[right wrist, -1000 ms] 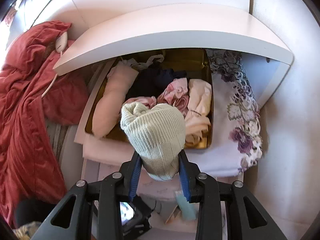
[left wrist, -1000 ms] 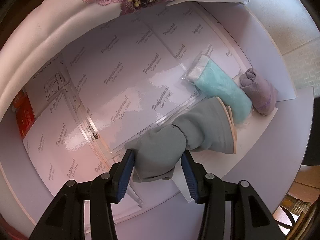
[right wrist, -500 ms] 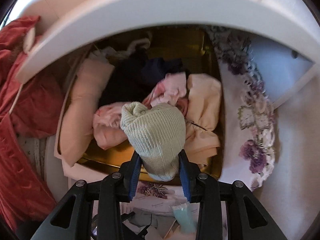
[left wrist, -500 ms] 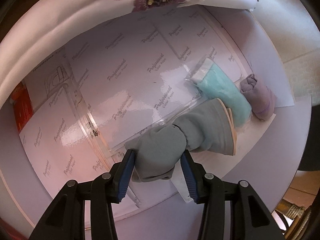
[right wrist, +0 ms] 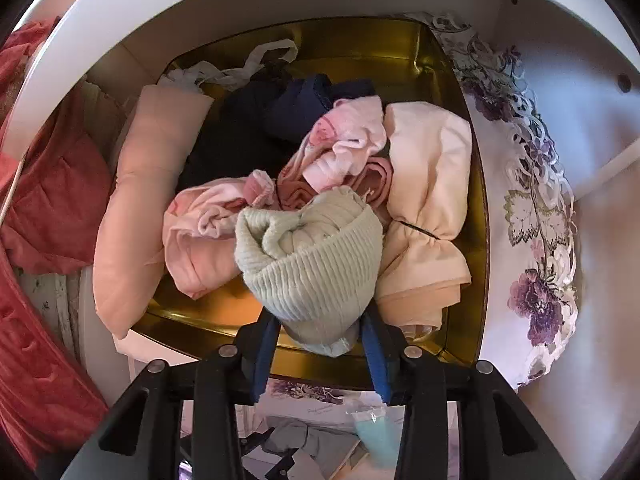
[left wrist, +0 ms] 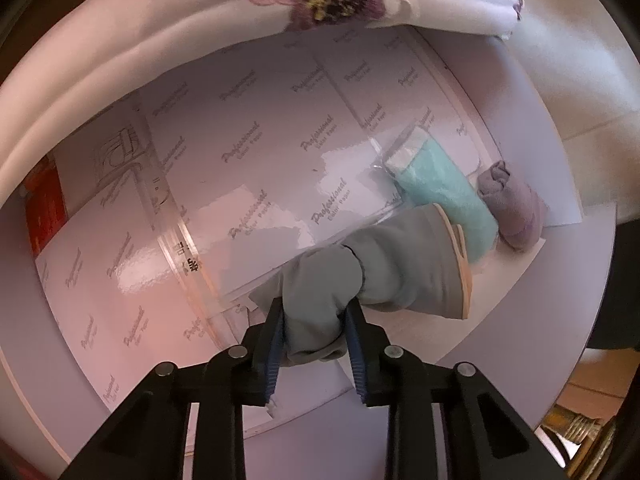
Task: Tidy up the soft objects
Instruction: 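Release the hat into the gold tray with right tool while left tool grasps grey cloth, then drop grey cloth into the gold tray with left tool while right tool reaches teal bag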
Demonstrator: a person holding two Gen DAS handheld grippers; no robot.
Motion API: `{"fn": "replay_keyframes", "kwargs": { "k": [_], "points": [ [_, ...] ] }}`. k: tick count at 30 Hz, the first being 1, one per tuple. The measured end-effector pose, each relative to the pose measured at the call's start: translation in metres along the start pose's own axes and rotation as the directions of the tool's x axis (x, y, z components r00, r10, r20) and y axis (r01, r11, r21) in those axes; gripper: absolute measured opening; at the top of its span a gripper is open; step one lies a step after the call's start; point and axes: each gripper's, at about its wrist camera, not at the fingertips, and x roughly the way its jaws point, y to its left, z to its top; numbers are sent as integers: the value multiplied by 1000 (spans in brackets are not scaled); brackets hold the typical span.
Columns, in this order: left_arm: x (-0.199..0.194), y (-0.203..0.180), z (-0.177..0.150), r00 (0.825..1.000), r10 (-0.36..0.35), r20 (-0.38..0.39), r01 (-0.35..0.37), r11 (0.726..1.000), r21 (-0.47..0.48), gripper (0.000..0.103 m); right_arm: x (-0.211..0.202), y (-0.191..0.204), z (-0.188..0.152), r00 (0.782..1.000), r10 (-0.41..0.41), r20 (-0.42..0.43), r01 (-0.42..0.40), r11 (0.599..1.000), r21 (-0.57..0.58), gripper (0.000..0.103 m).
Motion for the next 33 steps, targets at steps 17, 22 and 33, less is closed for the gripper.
{"fn": "replay_keyframes", "kwargs": {
  "k": [17, 22, 33],
  "points": [
    [-12, 42, -15, 997, -74, 27, 78, 980, -185, 23, -47, -33, -42, 992, 67, 106, -77, 993, 93, 59],
    [-24, 51, -19, 995, -80, 56, 91, 967, -237, 23, -60, -46, -79, 988, 74, 133, -91, 987, 129, 59],
    [-64, 62, -36, 985, -88, 145, 129, 946, -299, 23, -24, -68, -154, 998, -23, -50, 32, 979, 202, 60]
  ]
}}
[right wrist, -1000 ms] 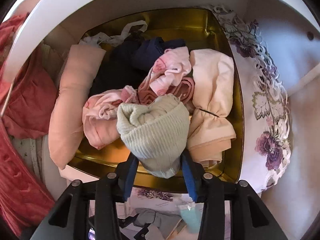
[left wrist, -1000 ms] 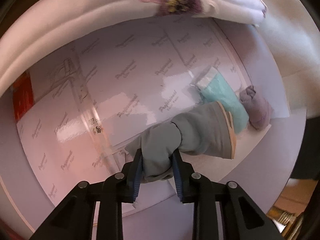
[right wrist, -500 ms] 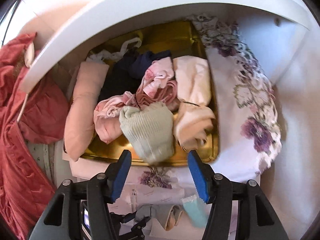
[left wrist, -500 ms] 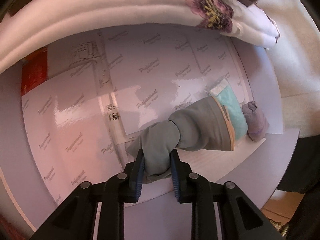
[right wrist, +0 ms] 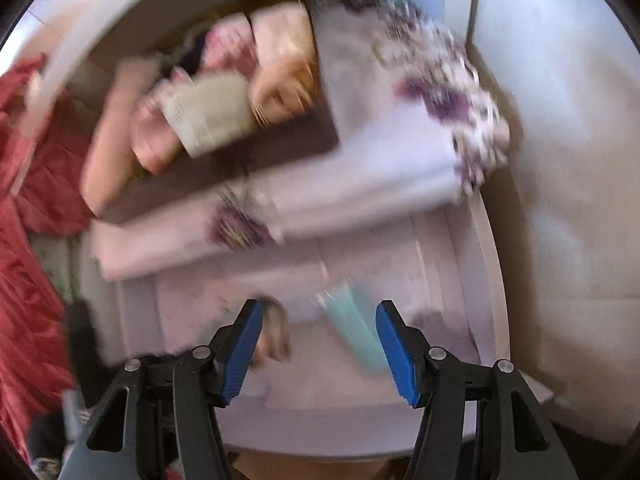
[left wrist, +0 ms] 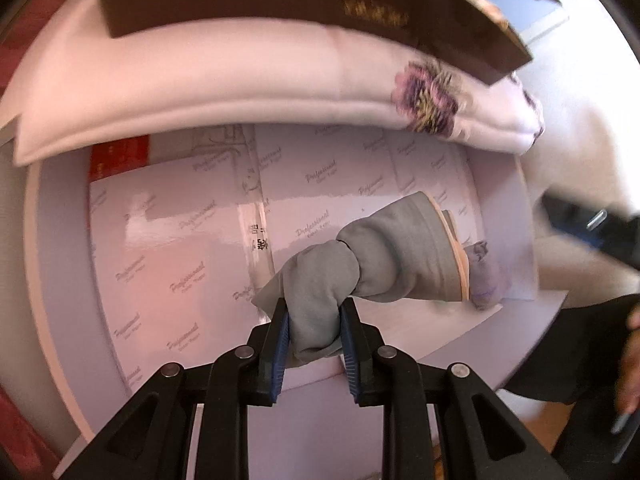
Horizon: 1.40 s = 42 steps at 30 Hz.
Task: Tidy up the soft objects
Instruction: 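Drop grey cloth into the gold tray with left tool while right tool reaches teal bag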
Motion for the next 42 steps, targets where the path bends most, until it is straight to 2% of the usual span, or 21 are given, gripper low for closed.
{"fn": "replay_keyframes", "kwargs": {
  "k": [7, 11, 17, 22, 25, 29, 34, 38, 42],
  "points": [
    [-46, 10, -4, 994, -51, 94, 57, 996, -64, 23, 47, -1, -18, 987, -82, -141, 76, 996, -48, 60],
    [-75, 11, -7, 980, -96, 174, 112, 990, -87, 23, 71, 2, -28, 973, -117, -200, 104, 992, -73, 60],
    [-118, 11, -7, 952, -132, 275, 166, 981, -103, 23, 91, 5, -35, 958, -168, -233, 144, 983, -115, 60],
    [-150, 11, 3, 930, -127, 345, 181, 975, -129, 23, 107, 8, -41, 950, -188, -251, 159, 979, -131, 60],
    [-169, 10, 17, 912, -120, 393, 189, 972, -142, 23, 111, 9, -41, 951, -185, -248, 154, 978, -139, 61],
    [-179, 7, 44, 902, -105, 419, 190, 967, -167, 23, 114, 16, -39, 955, -174, -240, 143, 980, -141, 61],
    [-180, 2, 77, 904, -50, 424, 141, 973, -184, 23, 116, 16, -37, 955, -174, -241, 146, 981, -131, 62],
    [-166, -4, 104, 921, 6, 390, 63, 985, -163, 23, 117, 9, -32, 956, -168, -240, 146, 983, -109, 62],
    [-140, -15, 122, 939, 81, 335, -52, 994, -95, 23, 109, -2, -32, 956, -163, -244, 142, 985, -103, 62]
  ]
}}
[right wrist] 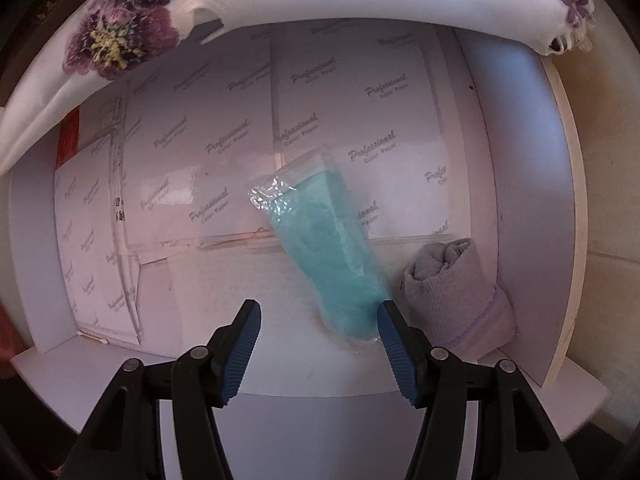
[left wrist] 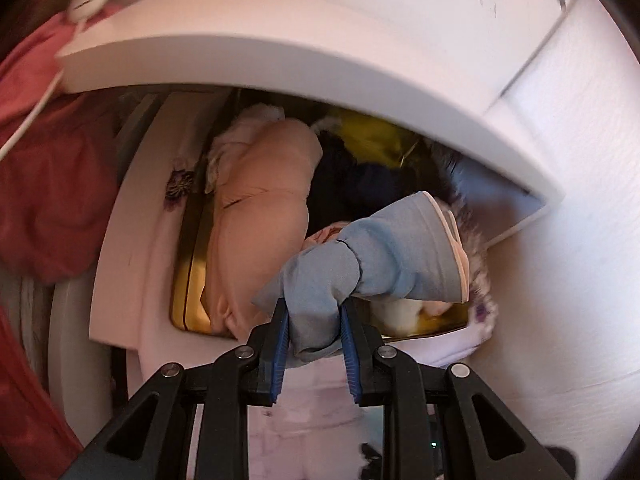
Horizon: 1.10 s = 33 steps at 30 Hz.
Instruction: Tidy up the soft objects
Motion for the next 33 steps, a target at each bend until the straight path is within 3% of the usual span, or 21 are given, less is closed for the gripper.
{"fn": "replay_keyframes", "kwargs": {
  "k": [9, 14, 18, 25, 28, 30, 31, 33],
  "points": [
    [52, 2, -7, 991, 92, -99, -86, 995, 55, 23, 3, 5, 6, 1000, -18, -5, 18, 1000, -10, 62],
    [47, 3, -12, 995, 74, -73, -71, 997, 39, 26, 6, 5, 8, 1000, -30, 3, 30, 1000, 0, 62],
    [31, 7, -18, 998, 55, -32, -54, 998, 26, 37, 5, 0, 11, 999, -37, 13, 37, 999, 22, 63],
    [-9, 11, -27, 998, 28, 64, -29, 999, 19, 40, 16, -6, 13, 999, -38, -20, 39, 999, 33, 67],
    [-27, 17, -37, 994, 28, 101, -29, 1000, 1, 40, 20, -3, 12, 998, -46, -33, 47, 999, 16, 60],
    [-37, 21, -44, 991, 38, 128, -38, 999, -4, 40, 21, 1, 11, 999, -8, -42, 9, 1000, 8, 42],
    [-41, 23, -47, 990, 41, 135, -41, 999, -6, 40, 20, 4, 10, 999, 25, -44, -25, 1000, 5, 36],
    [-50, 31, -57, 988, 51, 145, -48, 999, -22, 40, 22, 9, 12, 985, 157, -69, -157, 988, 11, 37]
  ]
}}
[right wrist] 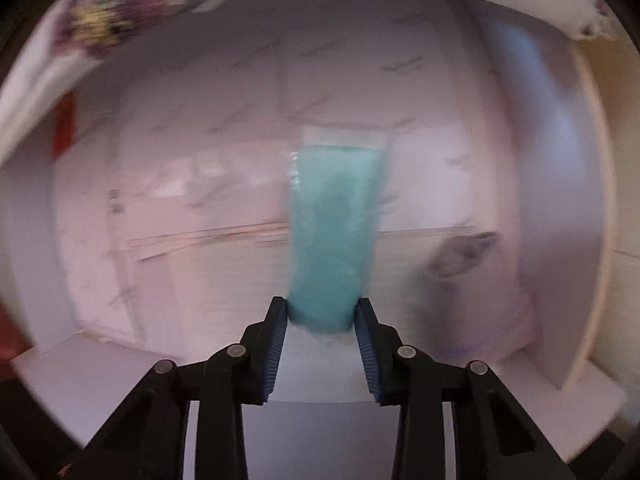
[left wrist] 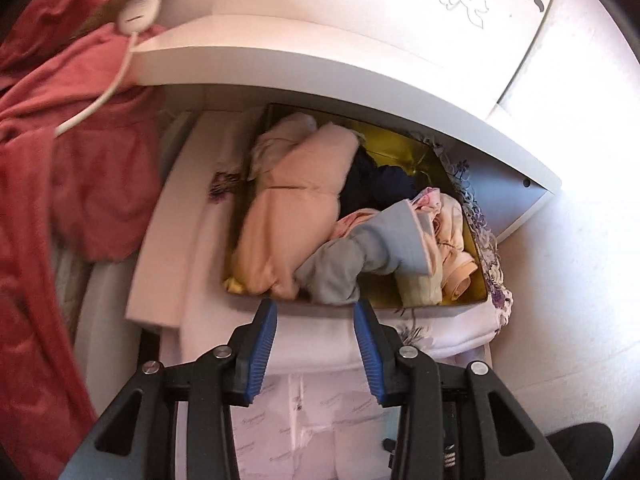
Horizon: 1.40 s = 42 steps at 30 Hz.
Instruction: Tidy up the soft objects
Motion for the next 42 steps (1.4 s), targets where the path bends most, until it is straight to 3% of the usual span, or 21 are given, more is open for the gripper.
{"fn": "replay_keyframes", "kwargs": {
  "k": [3, 4, 5, 7, 11, 15, 22, 31, 42],
  "points": [
    [-10, 13, -12, 1000, -1, 2, 1, 999, -42, 40, -1, 15, -1, 991, 135, -18, -135, 990, -32, 37],
    [-11, 16, -15, 1000, 4, 1, -4, 999, -50, 40, -2, 18, -1, 985, 173, -25, -174, 984, -32, 47],
    [-13, 20, -22, 1000, 14, -2, -14, 998, -58, 40, -4, 20, -1, 979, 202, -28, -203, 979, -22, 66],
    [-13, 25, -30, 1000, 14, -14, -15, 997, -73, 40, -12, 21, -2, 983, 185, 10, -185, 982, -27, 77],
    [-3, 31, -47, 997, 30, -76, -37, 995, -91, 40, -23, 14, -1, 988, 141, 66, -142, 990, 5, 77],
    [11, 24, -62, 990, 41, -132, -47, 998, -42, 40, -40, -7, 3, 990, 78, 115, -85, 995, 55, 77],
    [42, 16, -93, 965, 59, -255, -51, 998, 37, 40, -54, -33, 3, 990, -44, 136, 27, 992, 127, 77],
    [55, 3, -108, 949, 60, -308, -33, 995, 93, 40, -61, -52, -3, 981, -147, 123, 132, 984, 122, 77],
    [75, -7, -123, 919, 80, -387, -26, 989, 144, 40, -65, -63, -16, 974, -193, 117, 179, 977, 114, 77]
  ]
}}
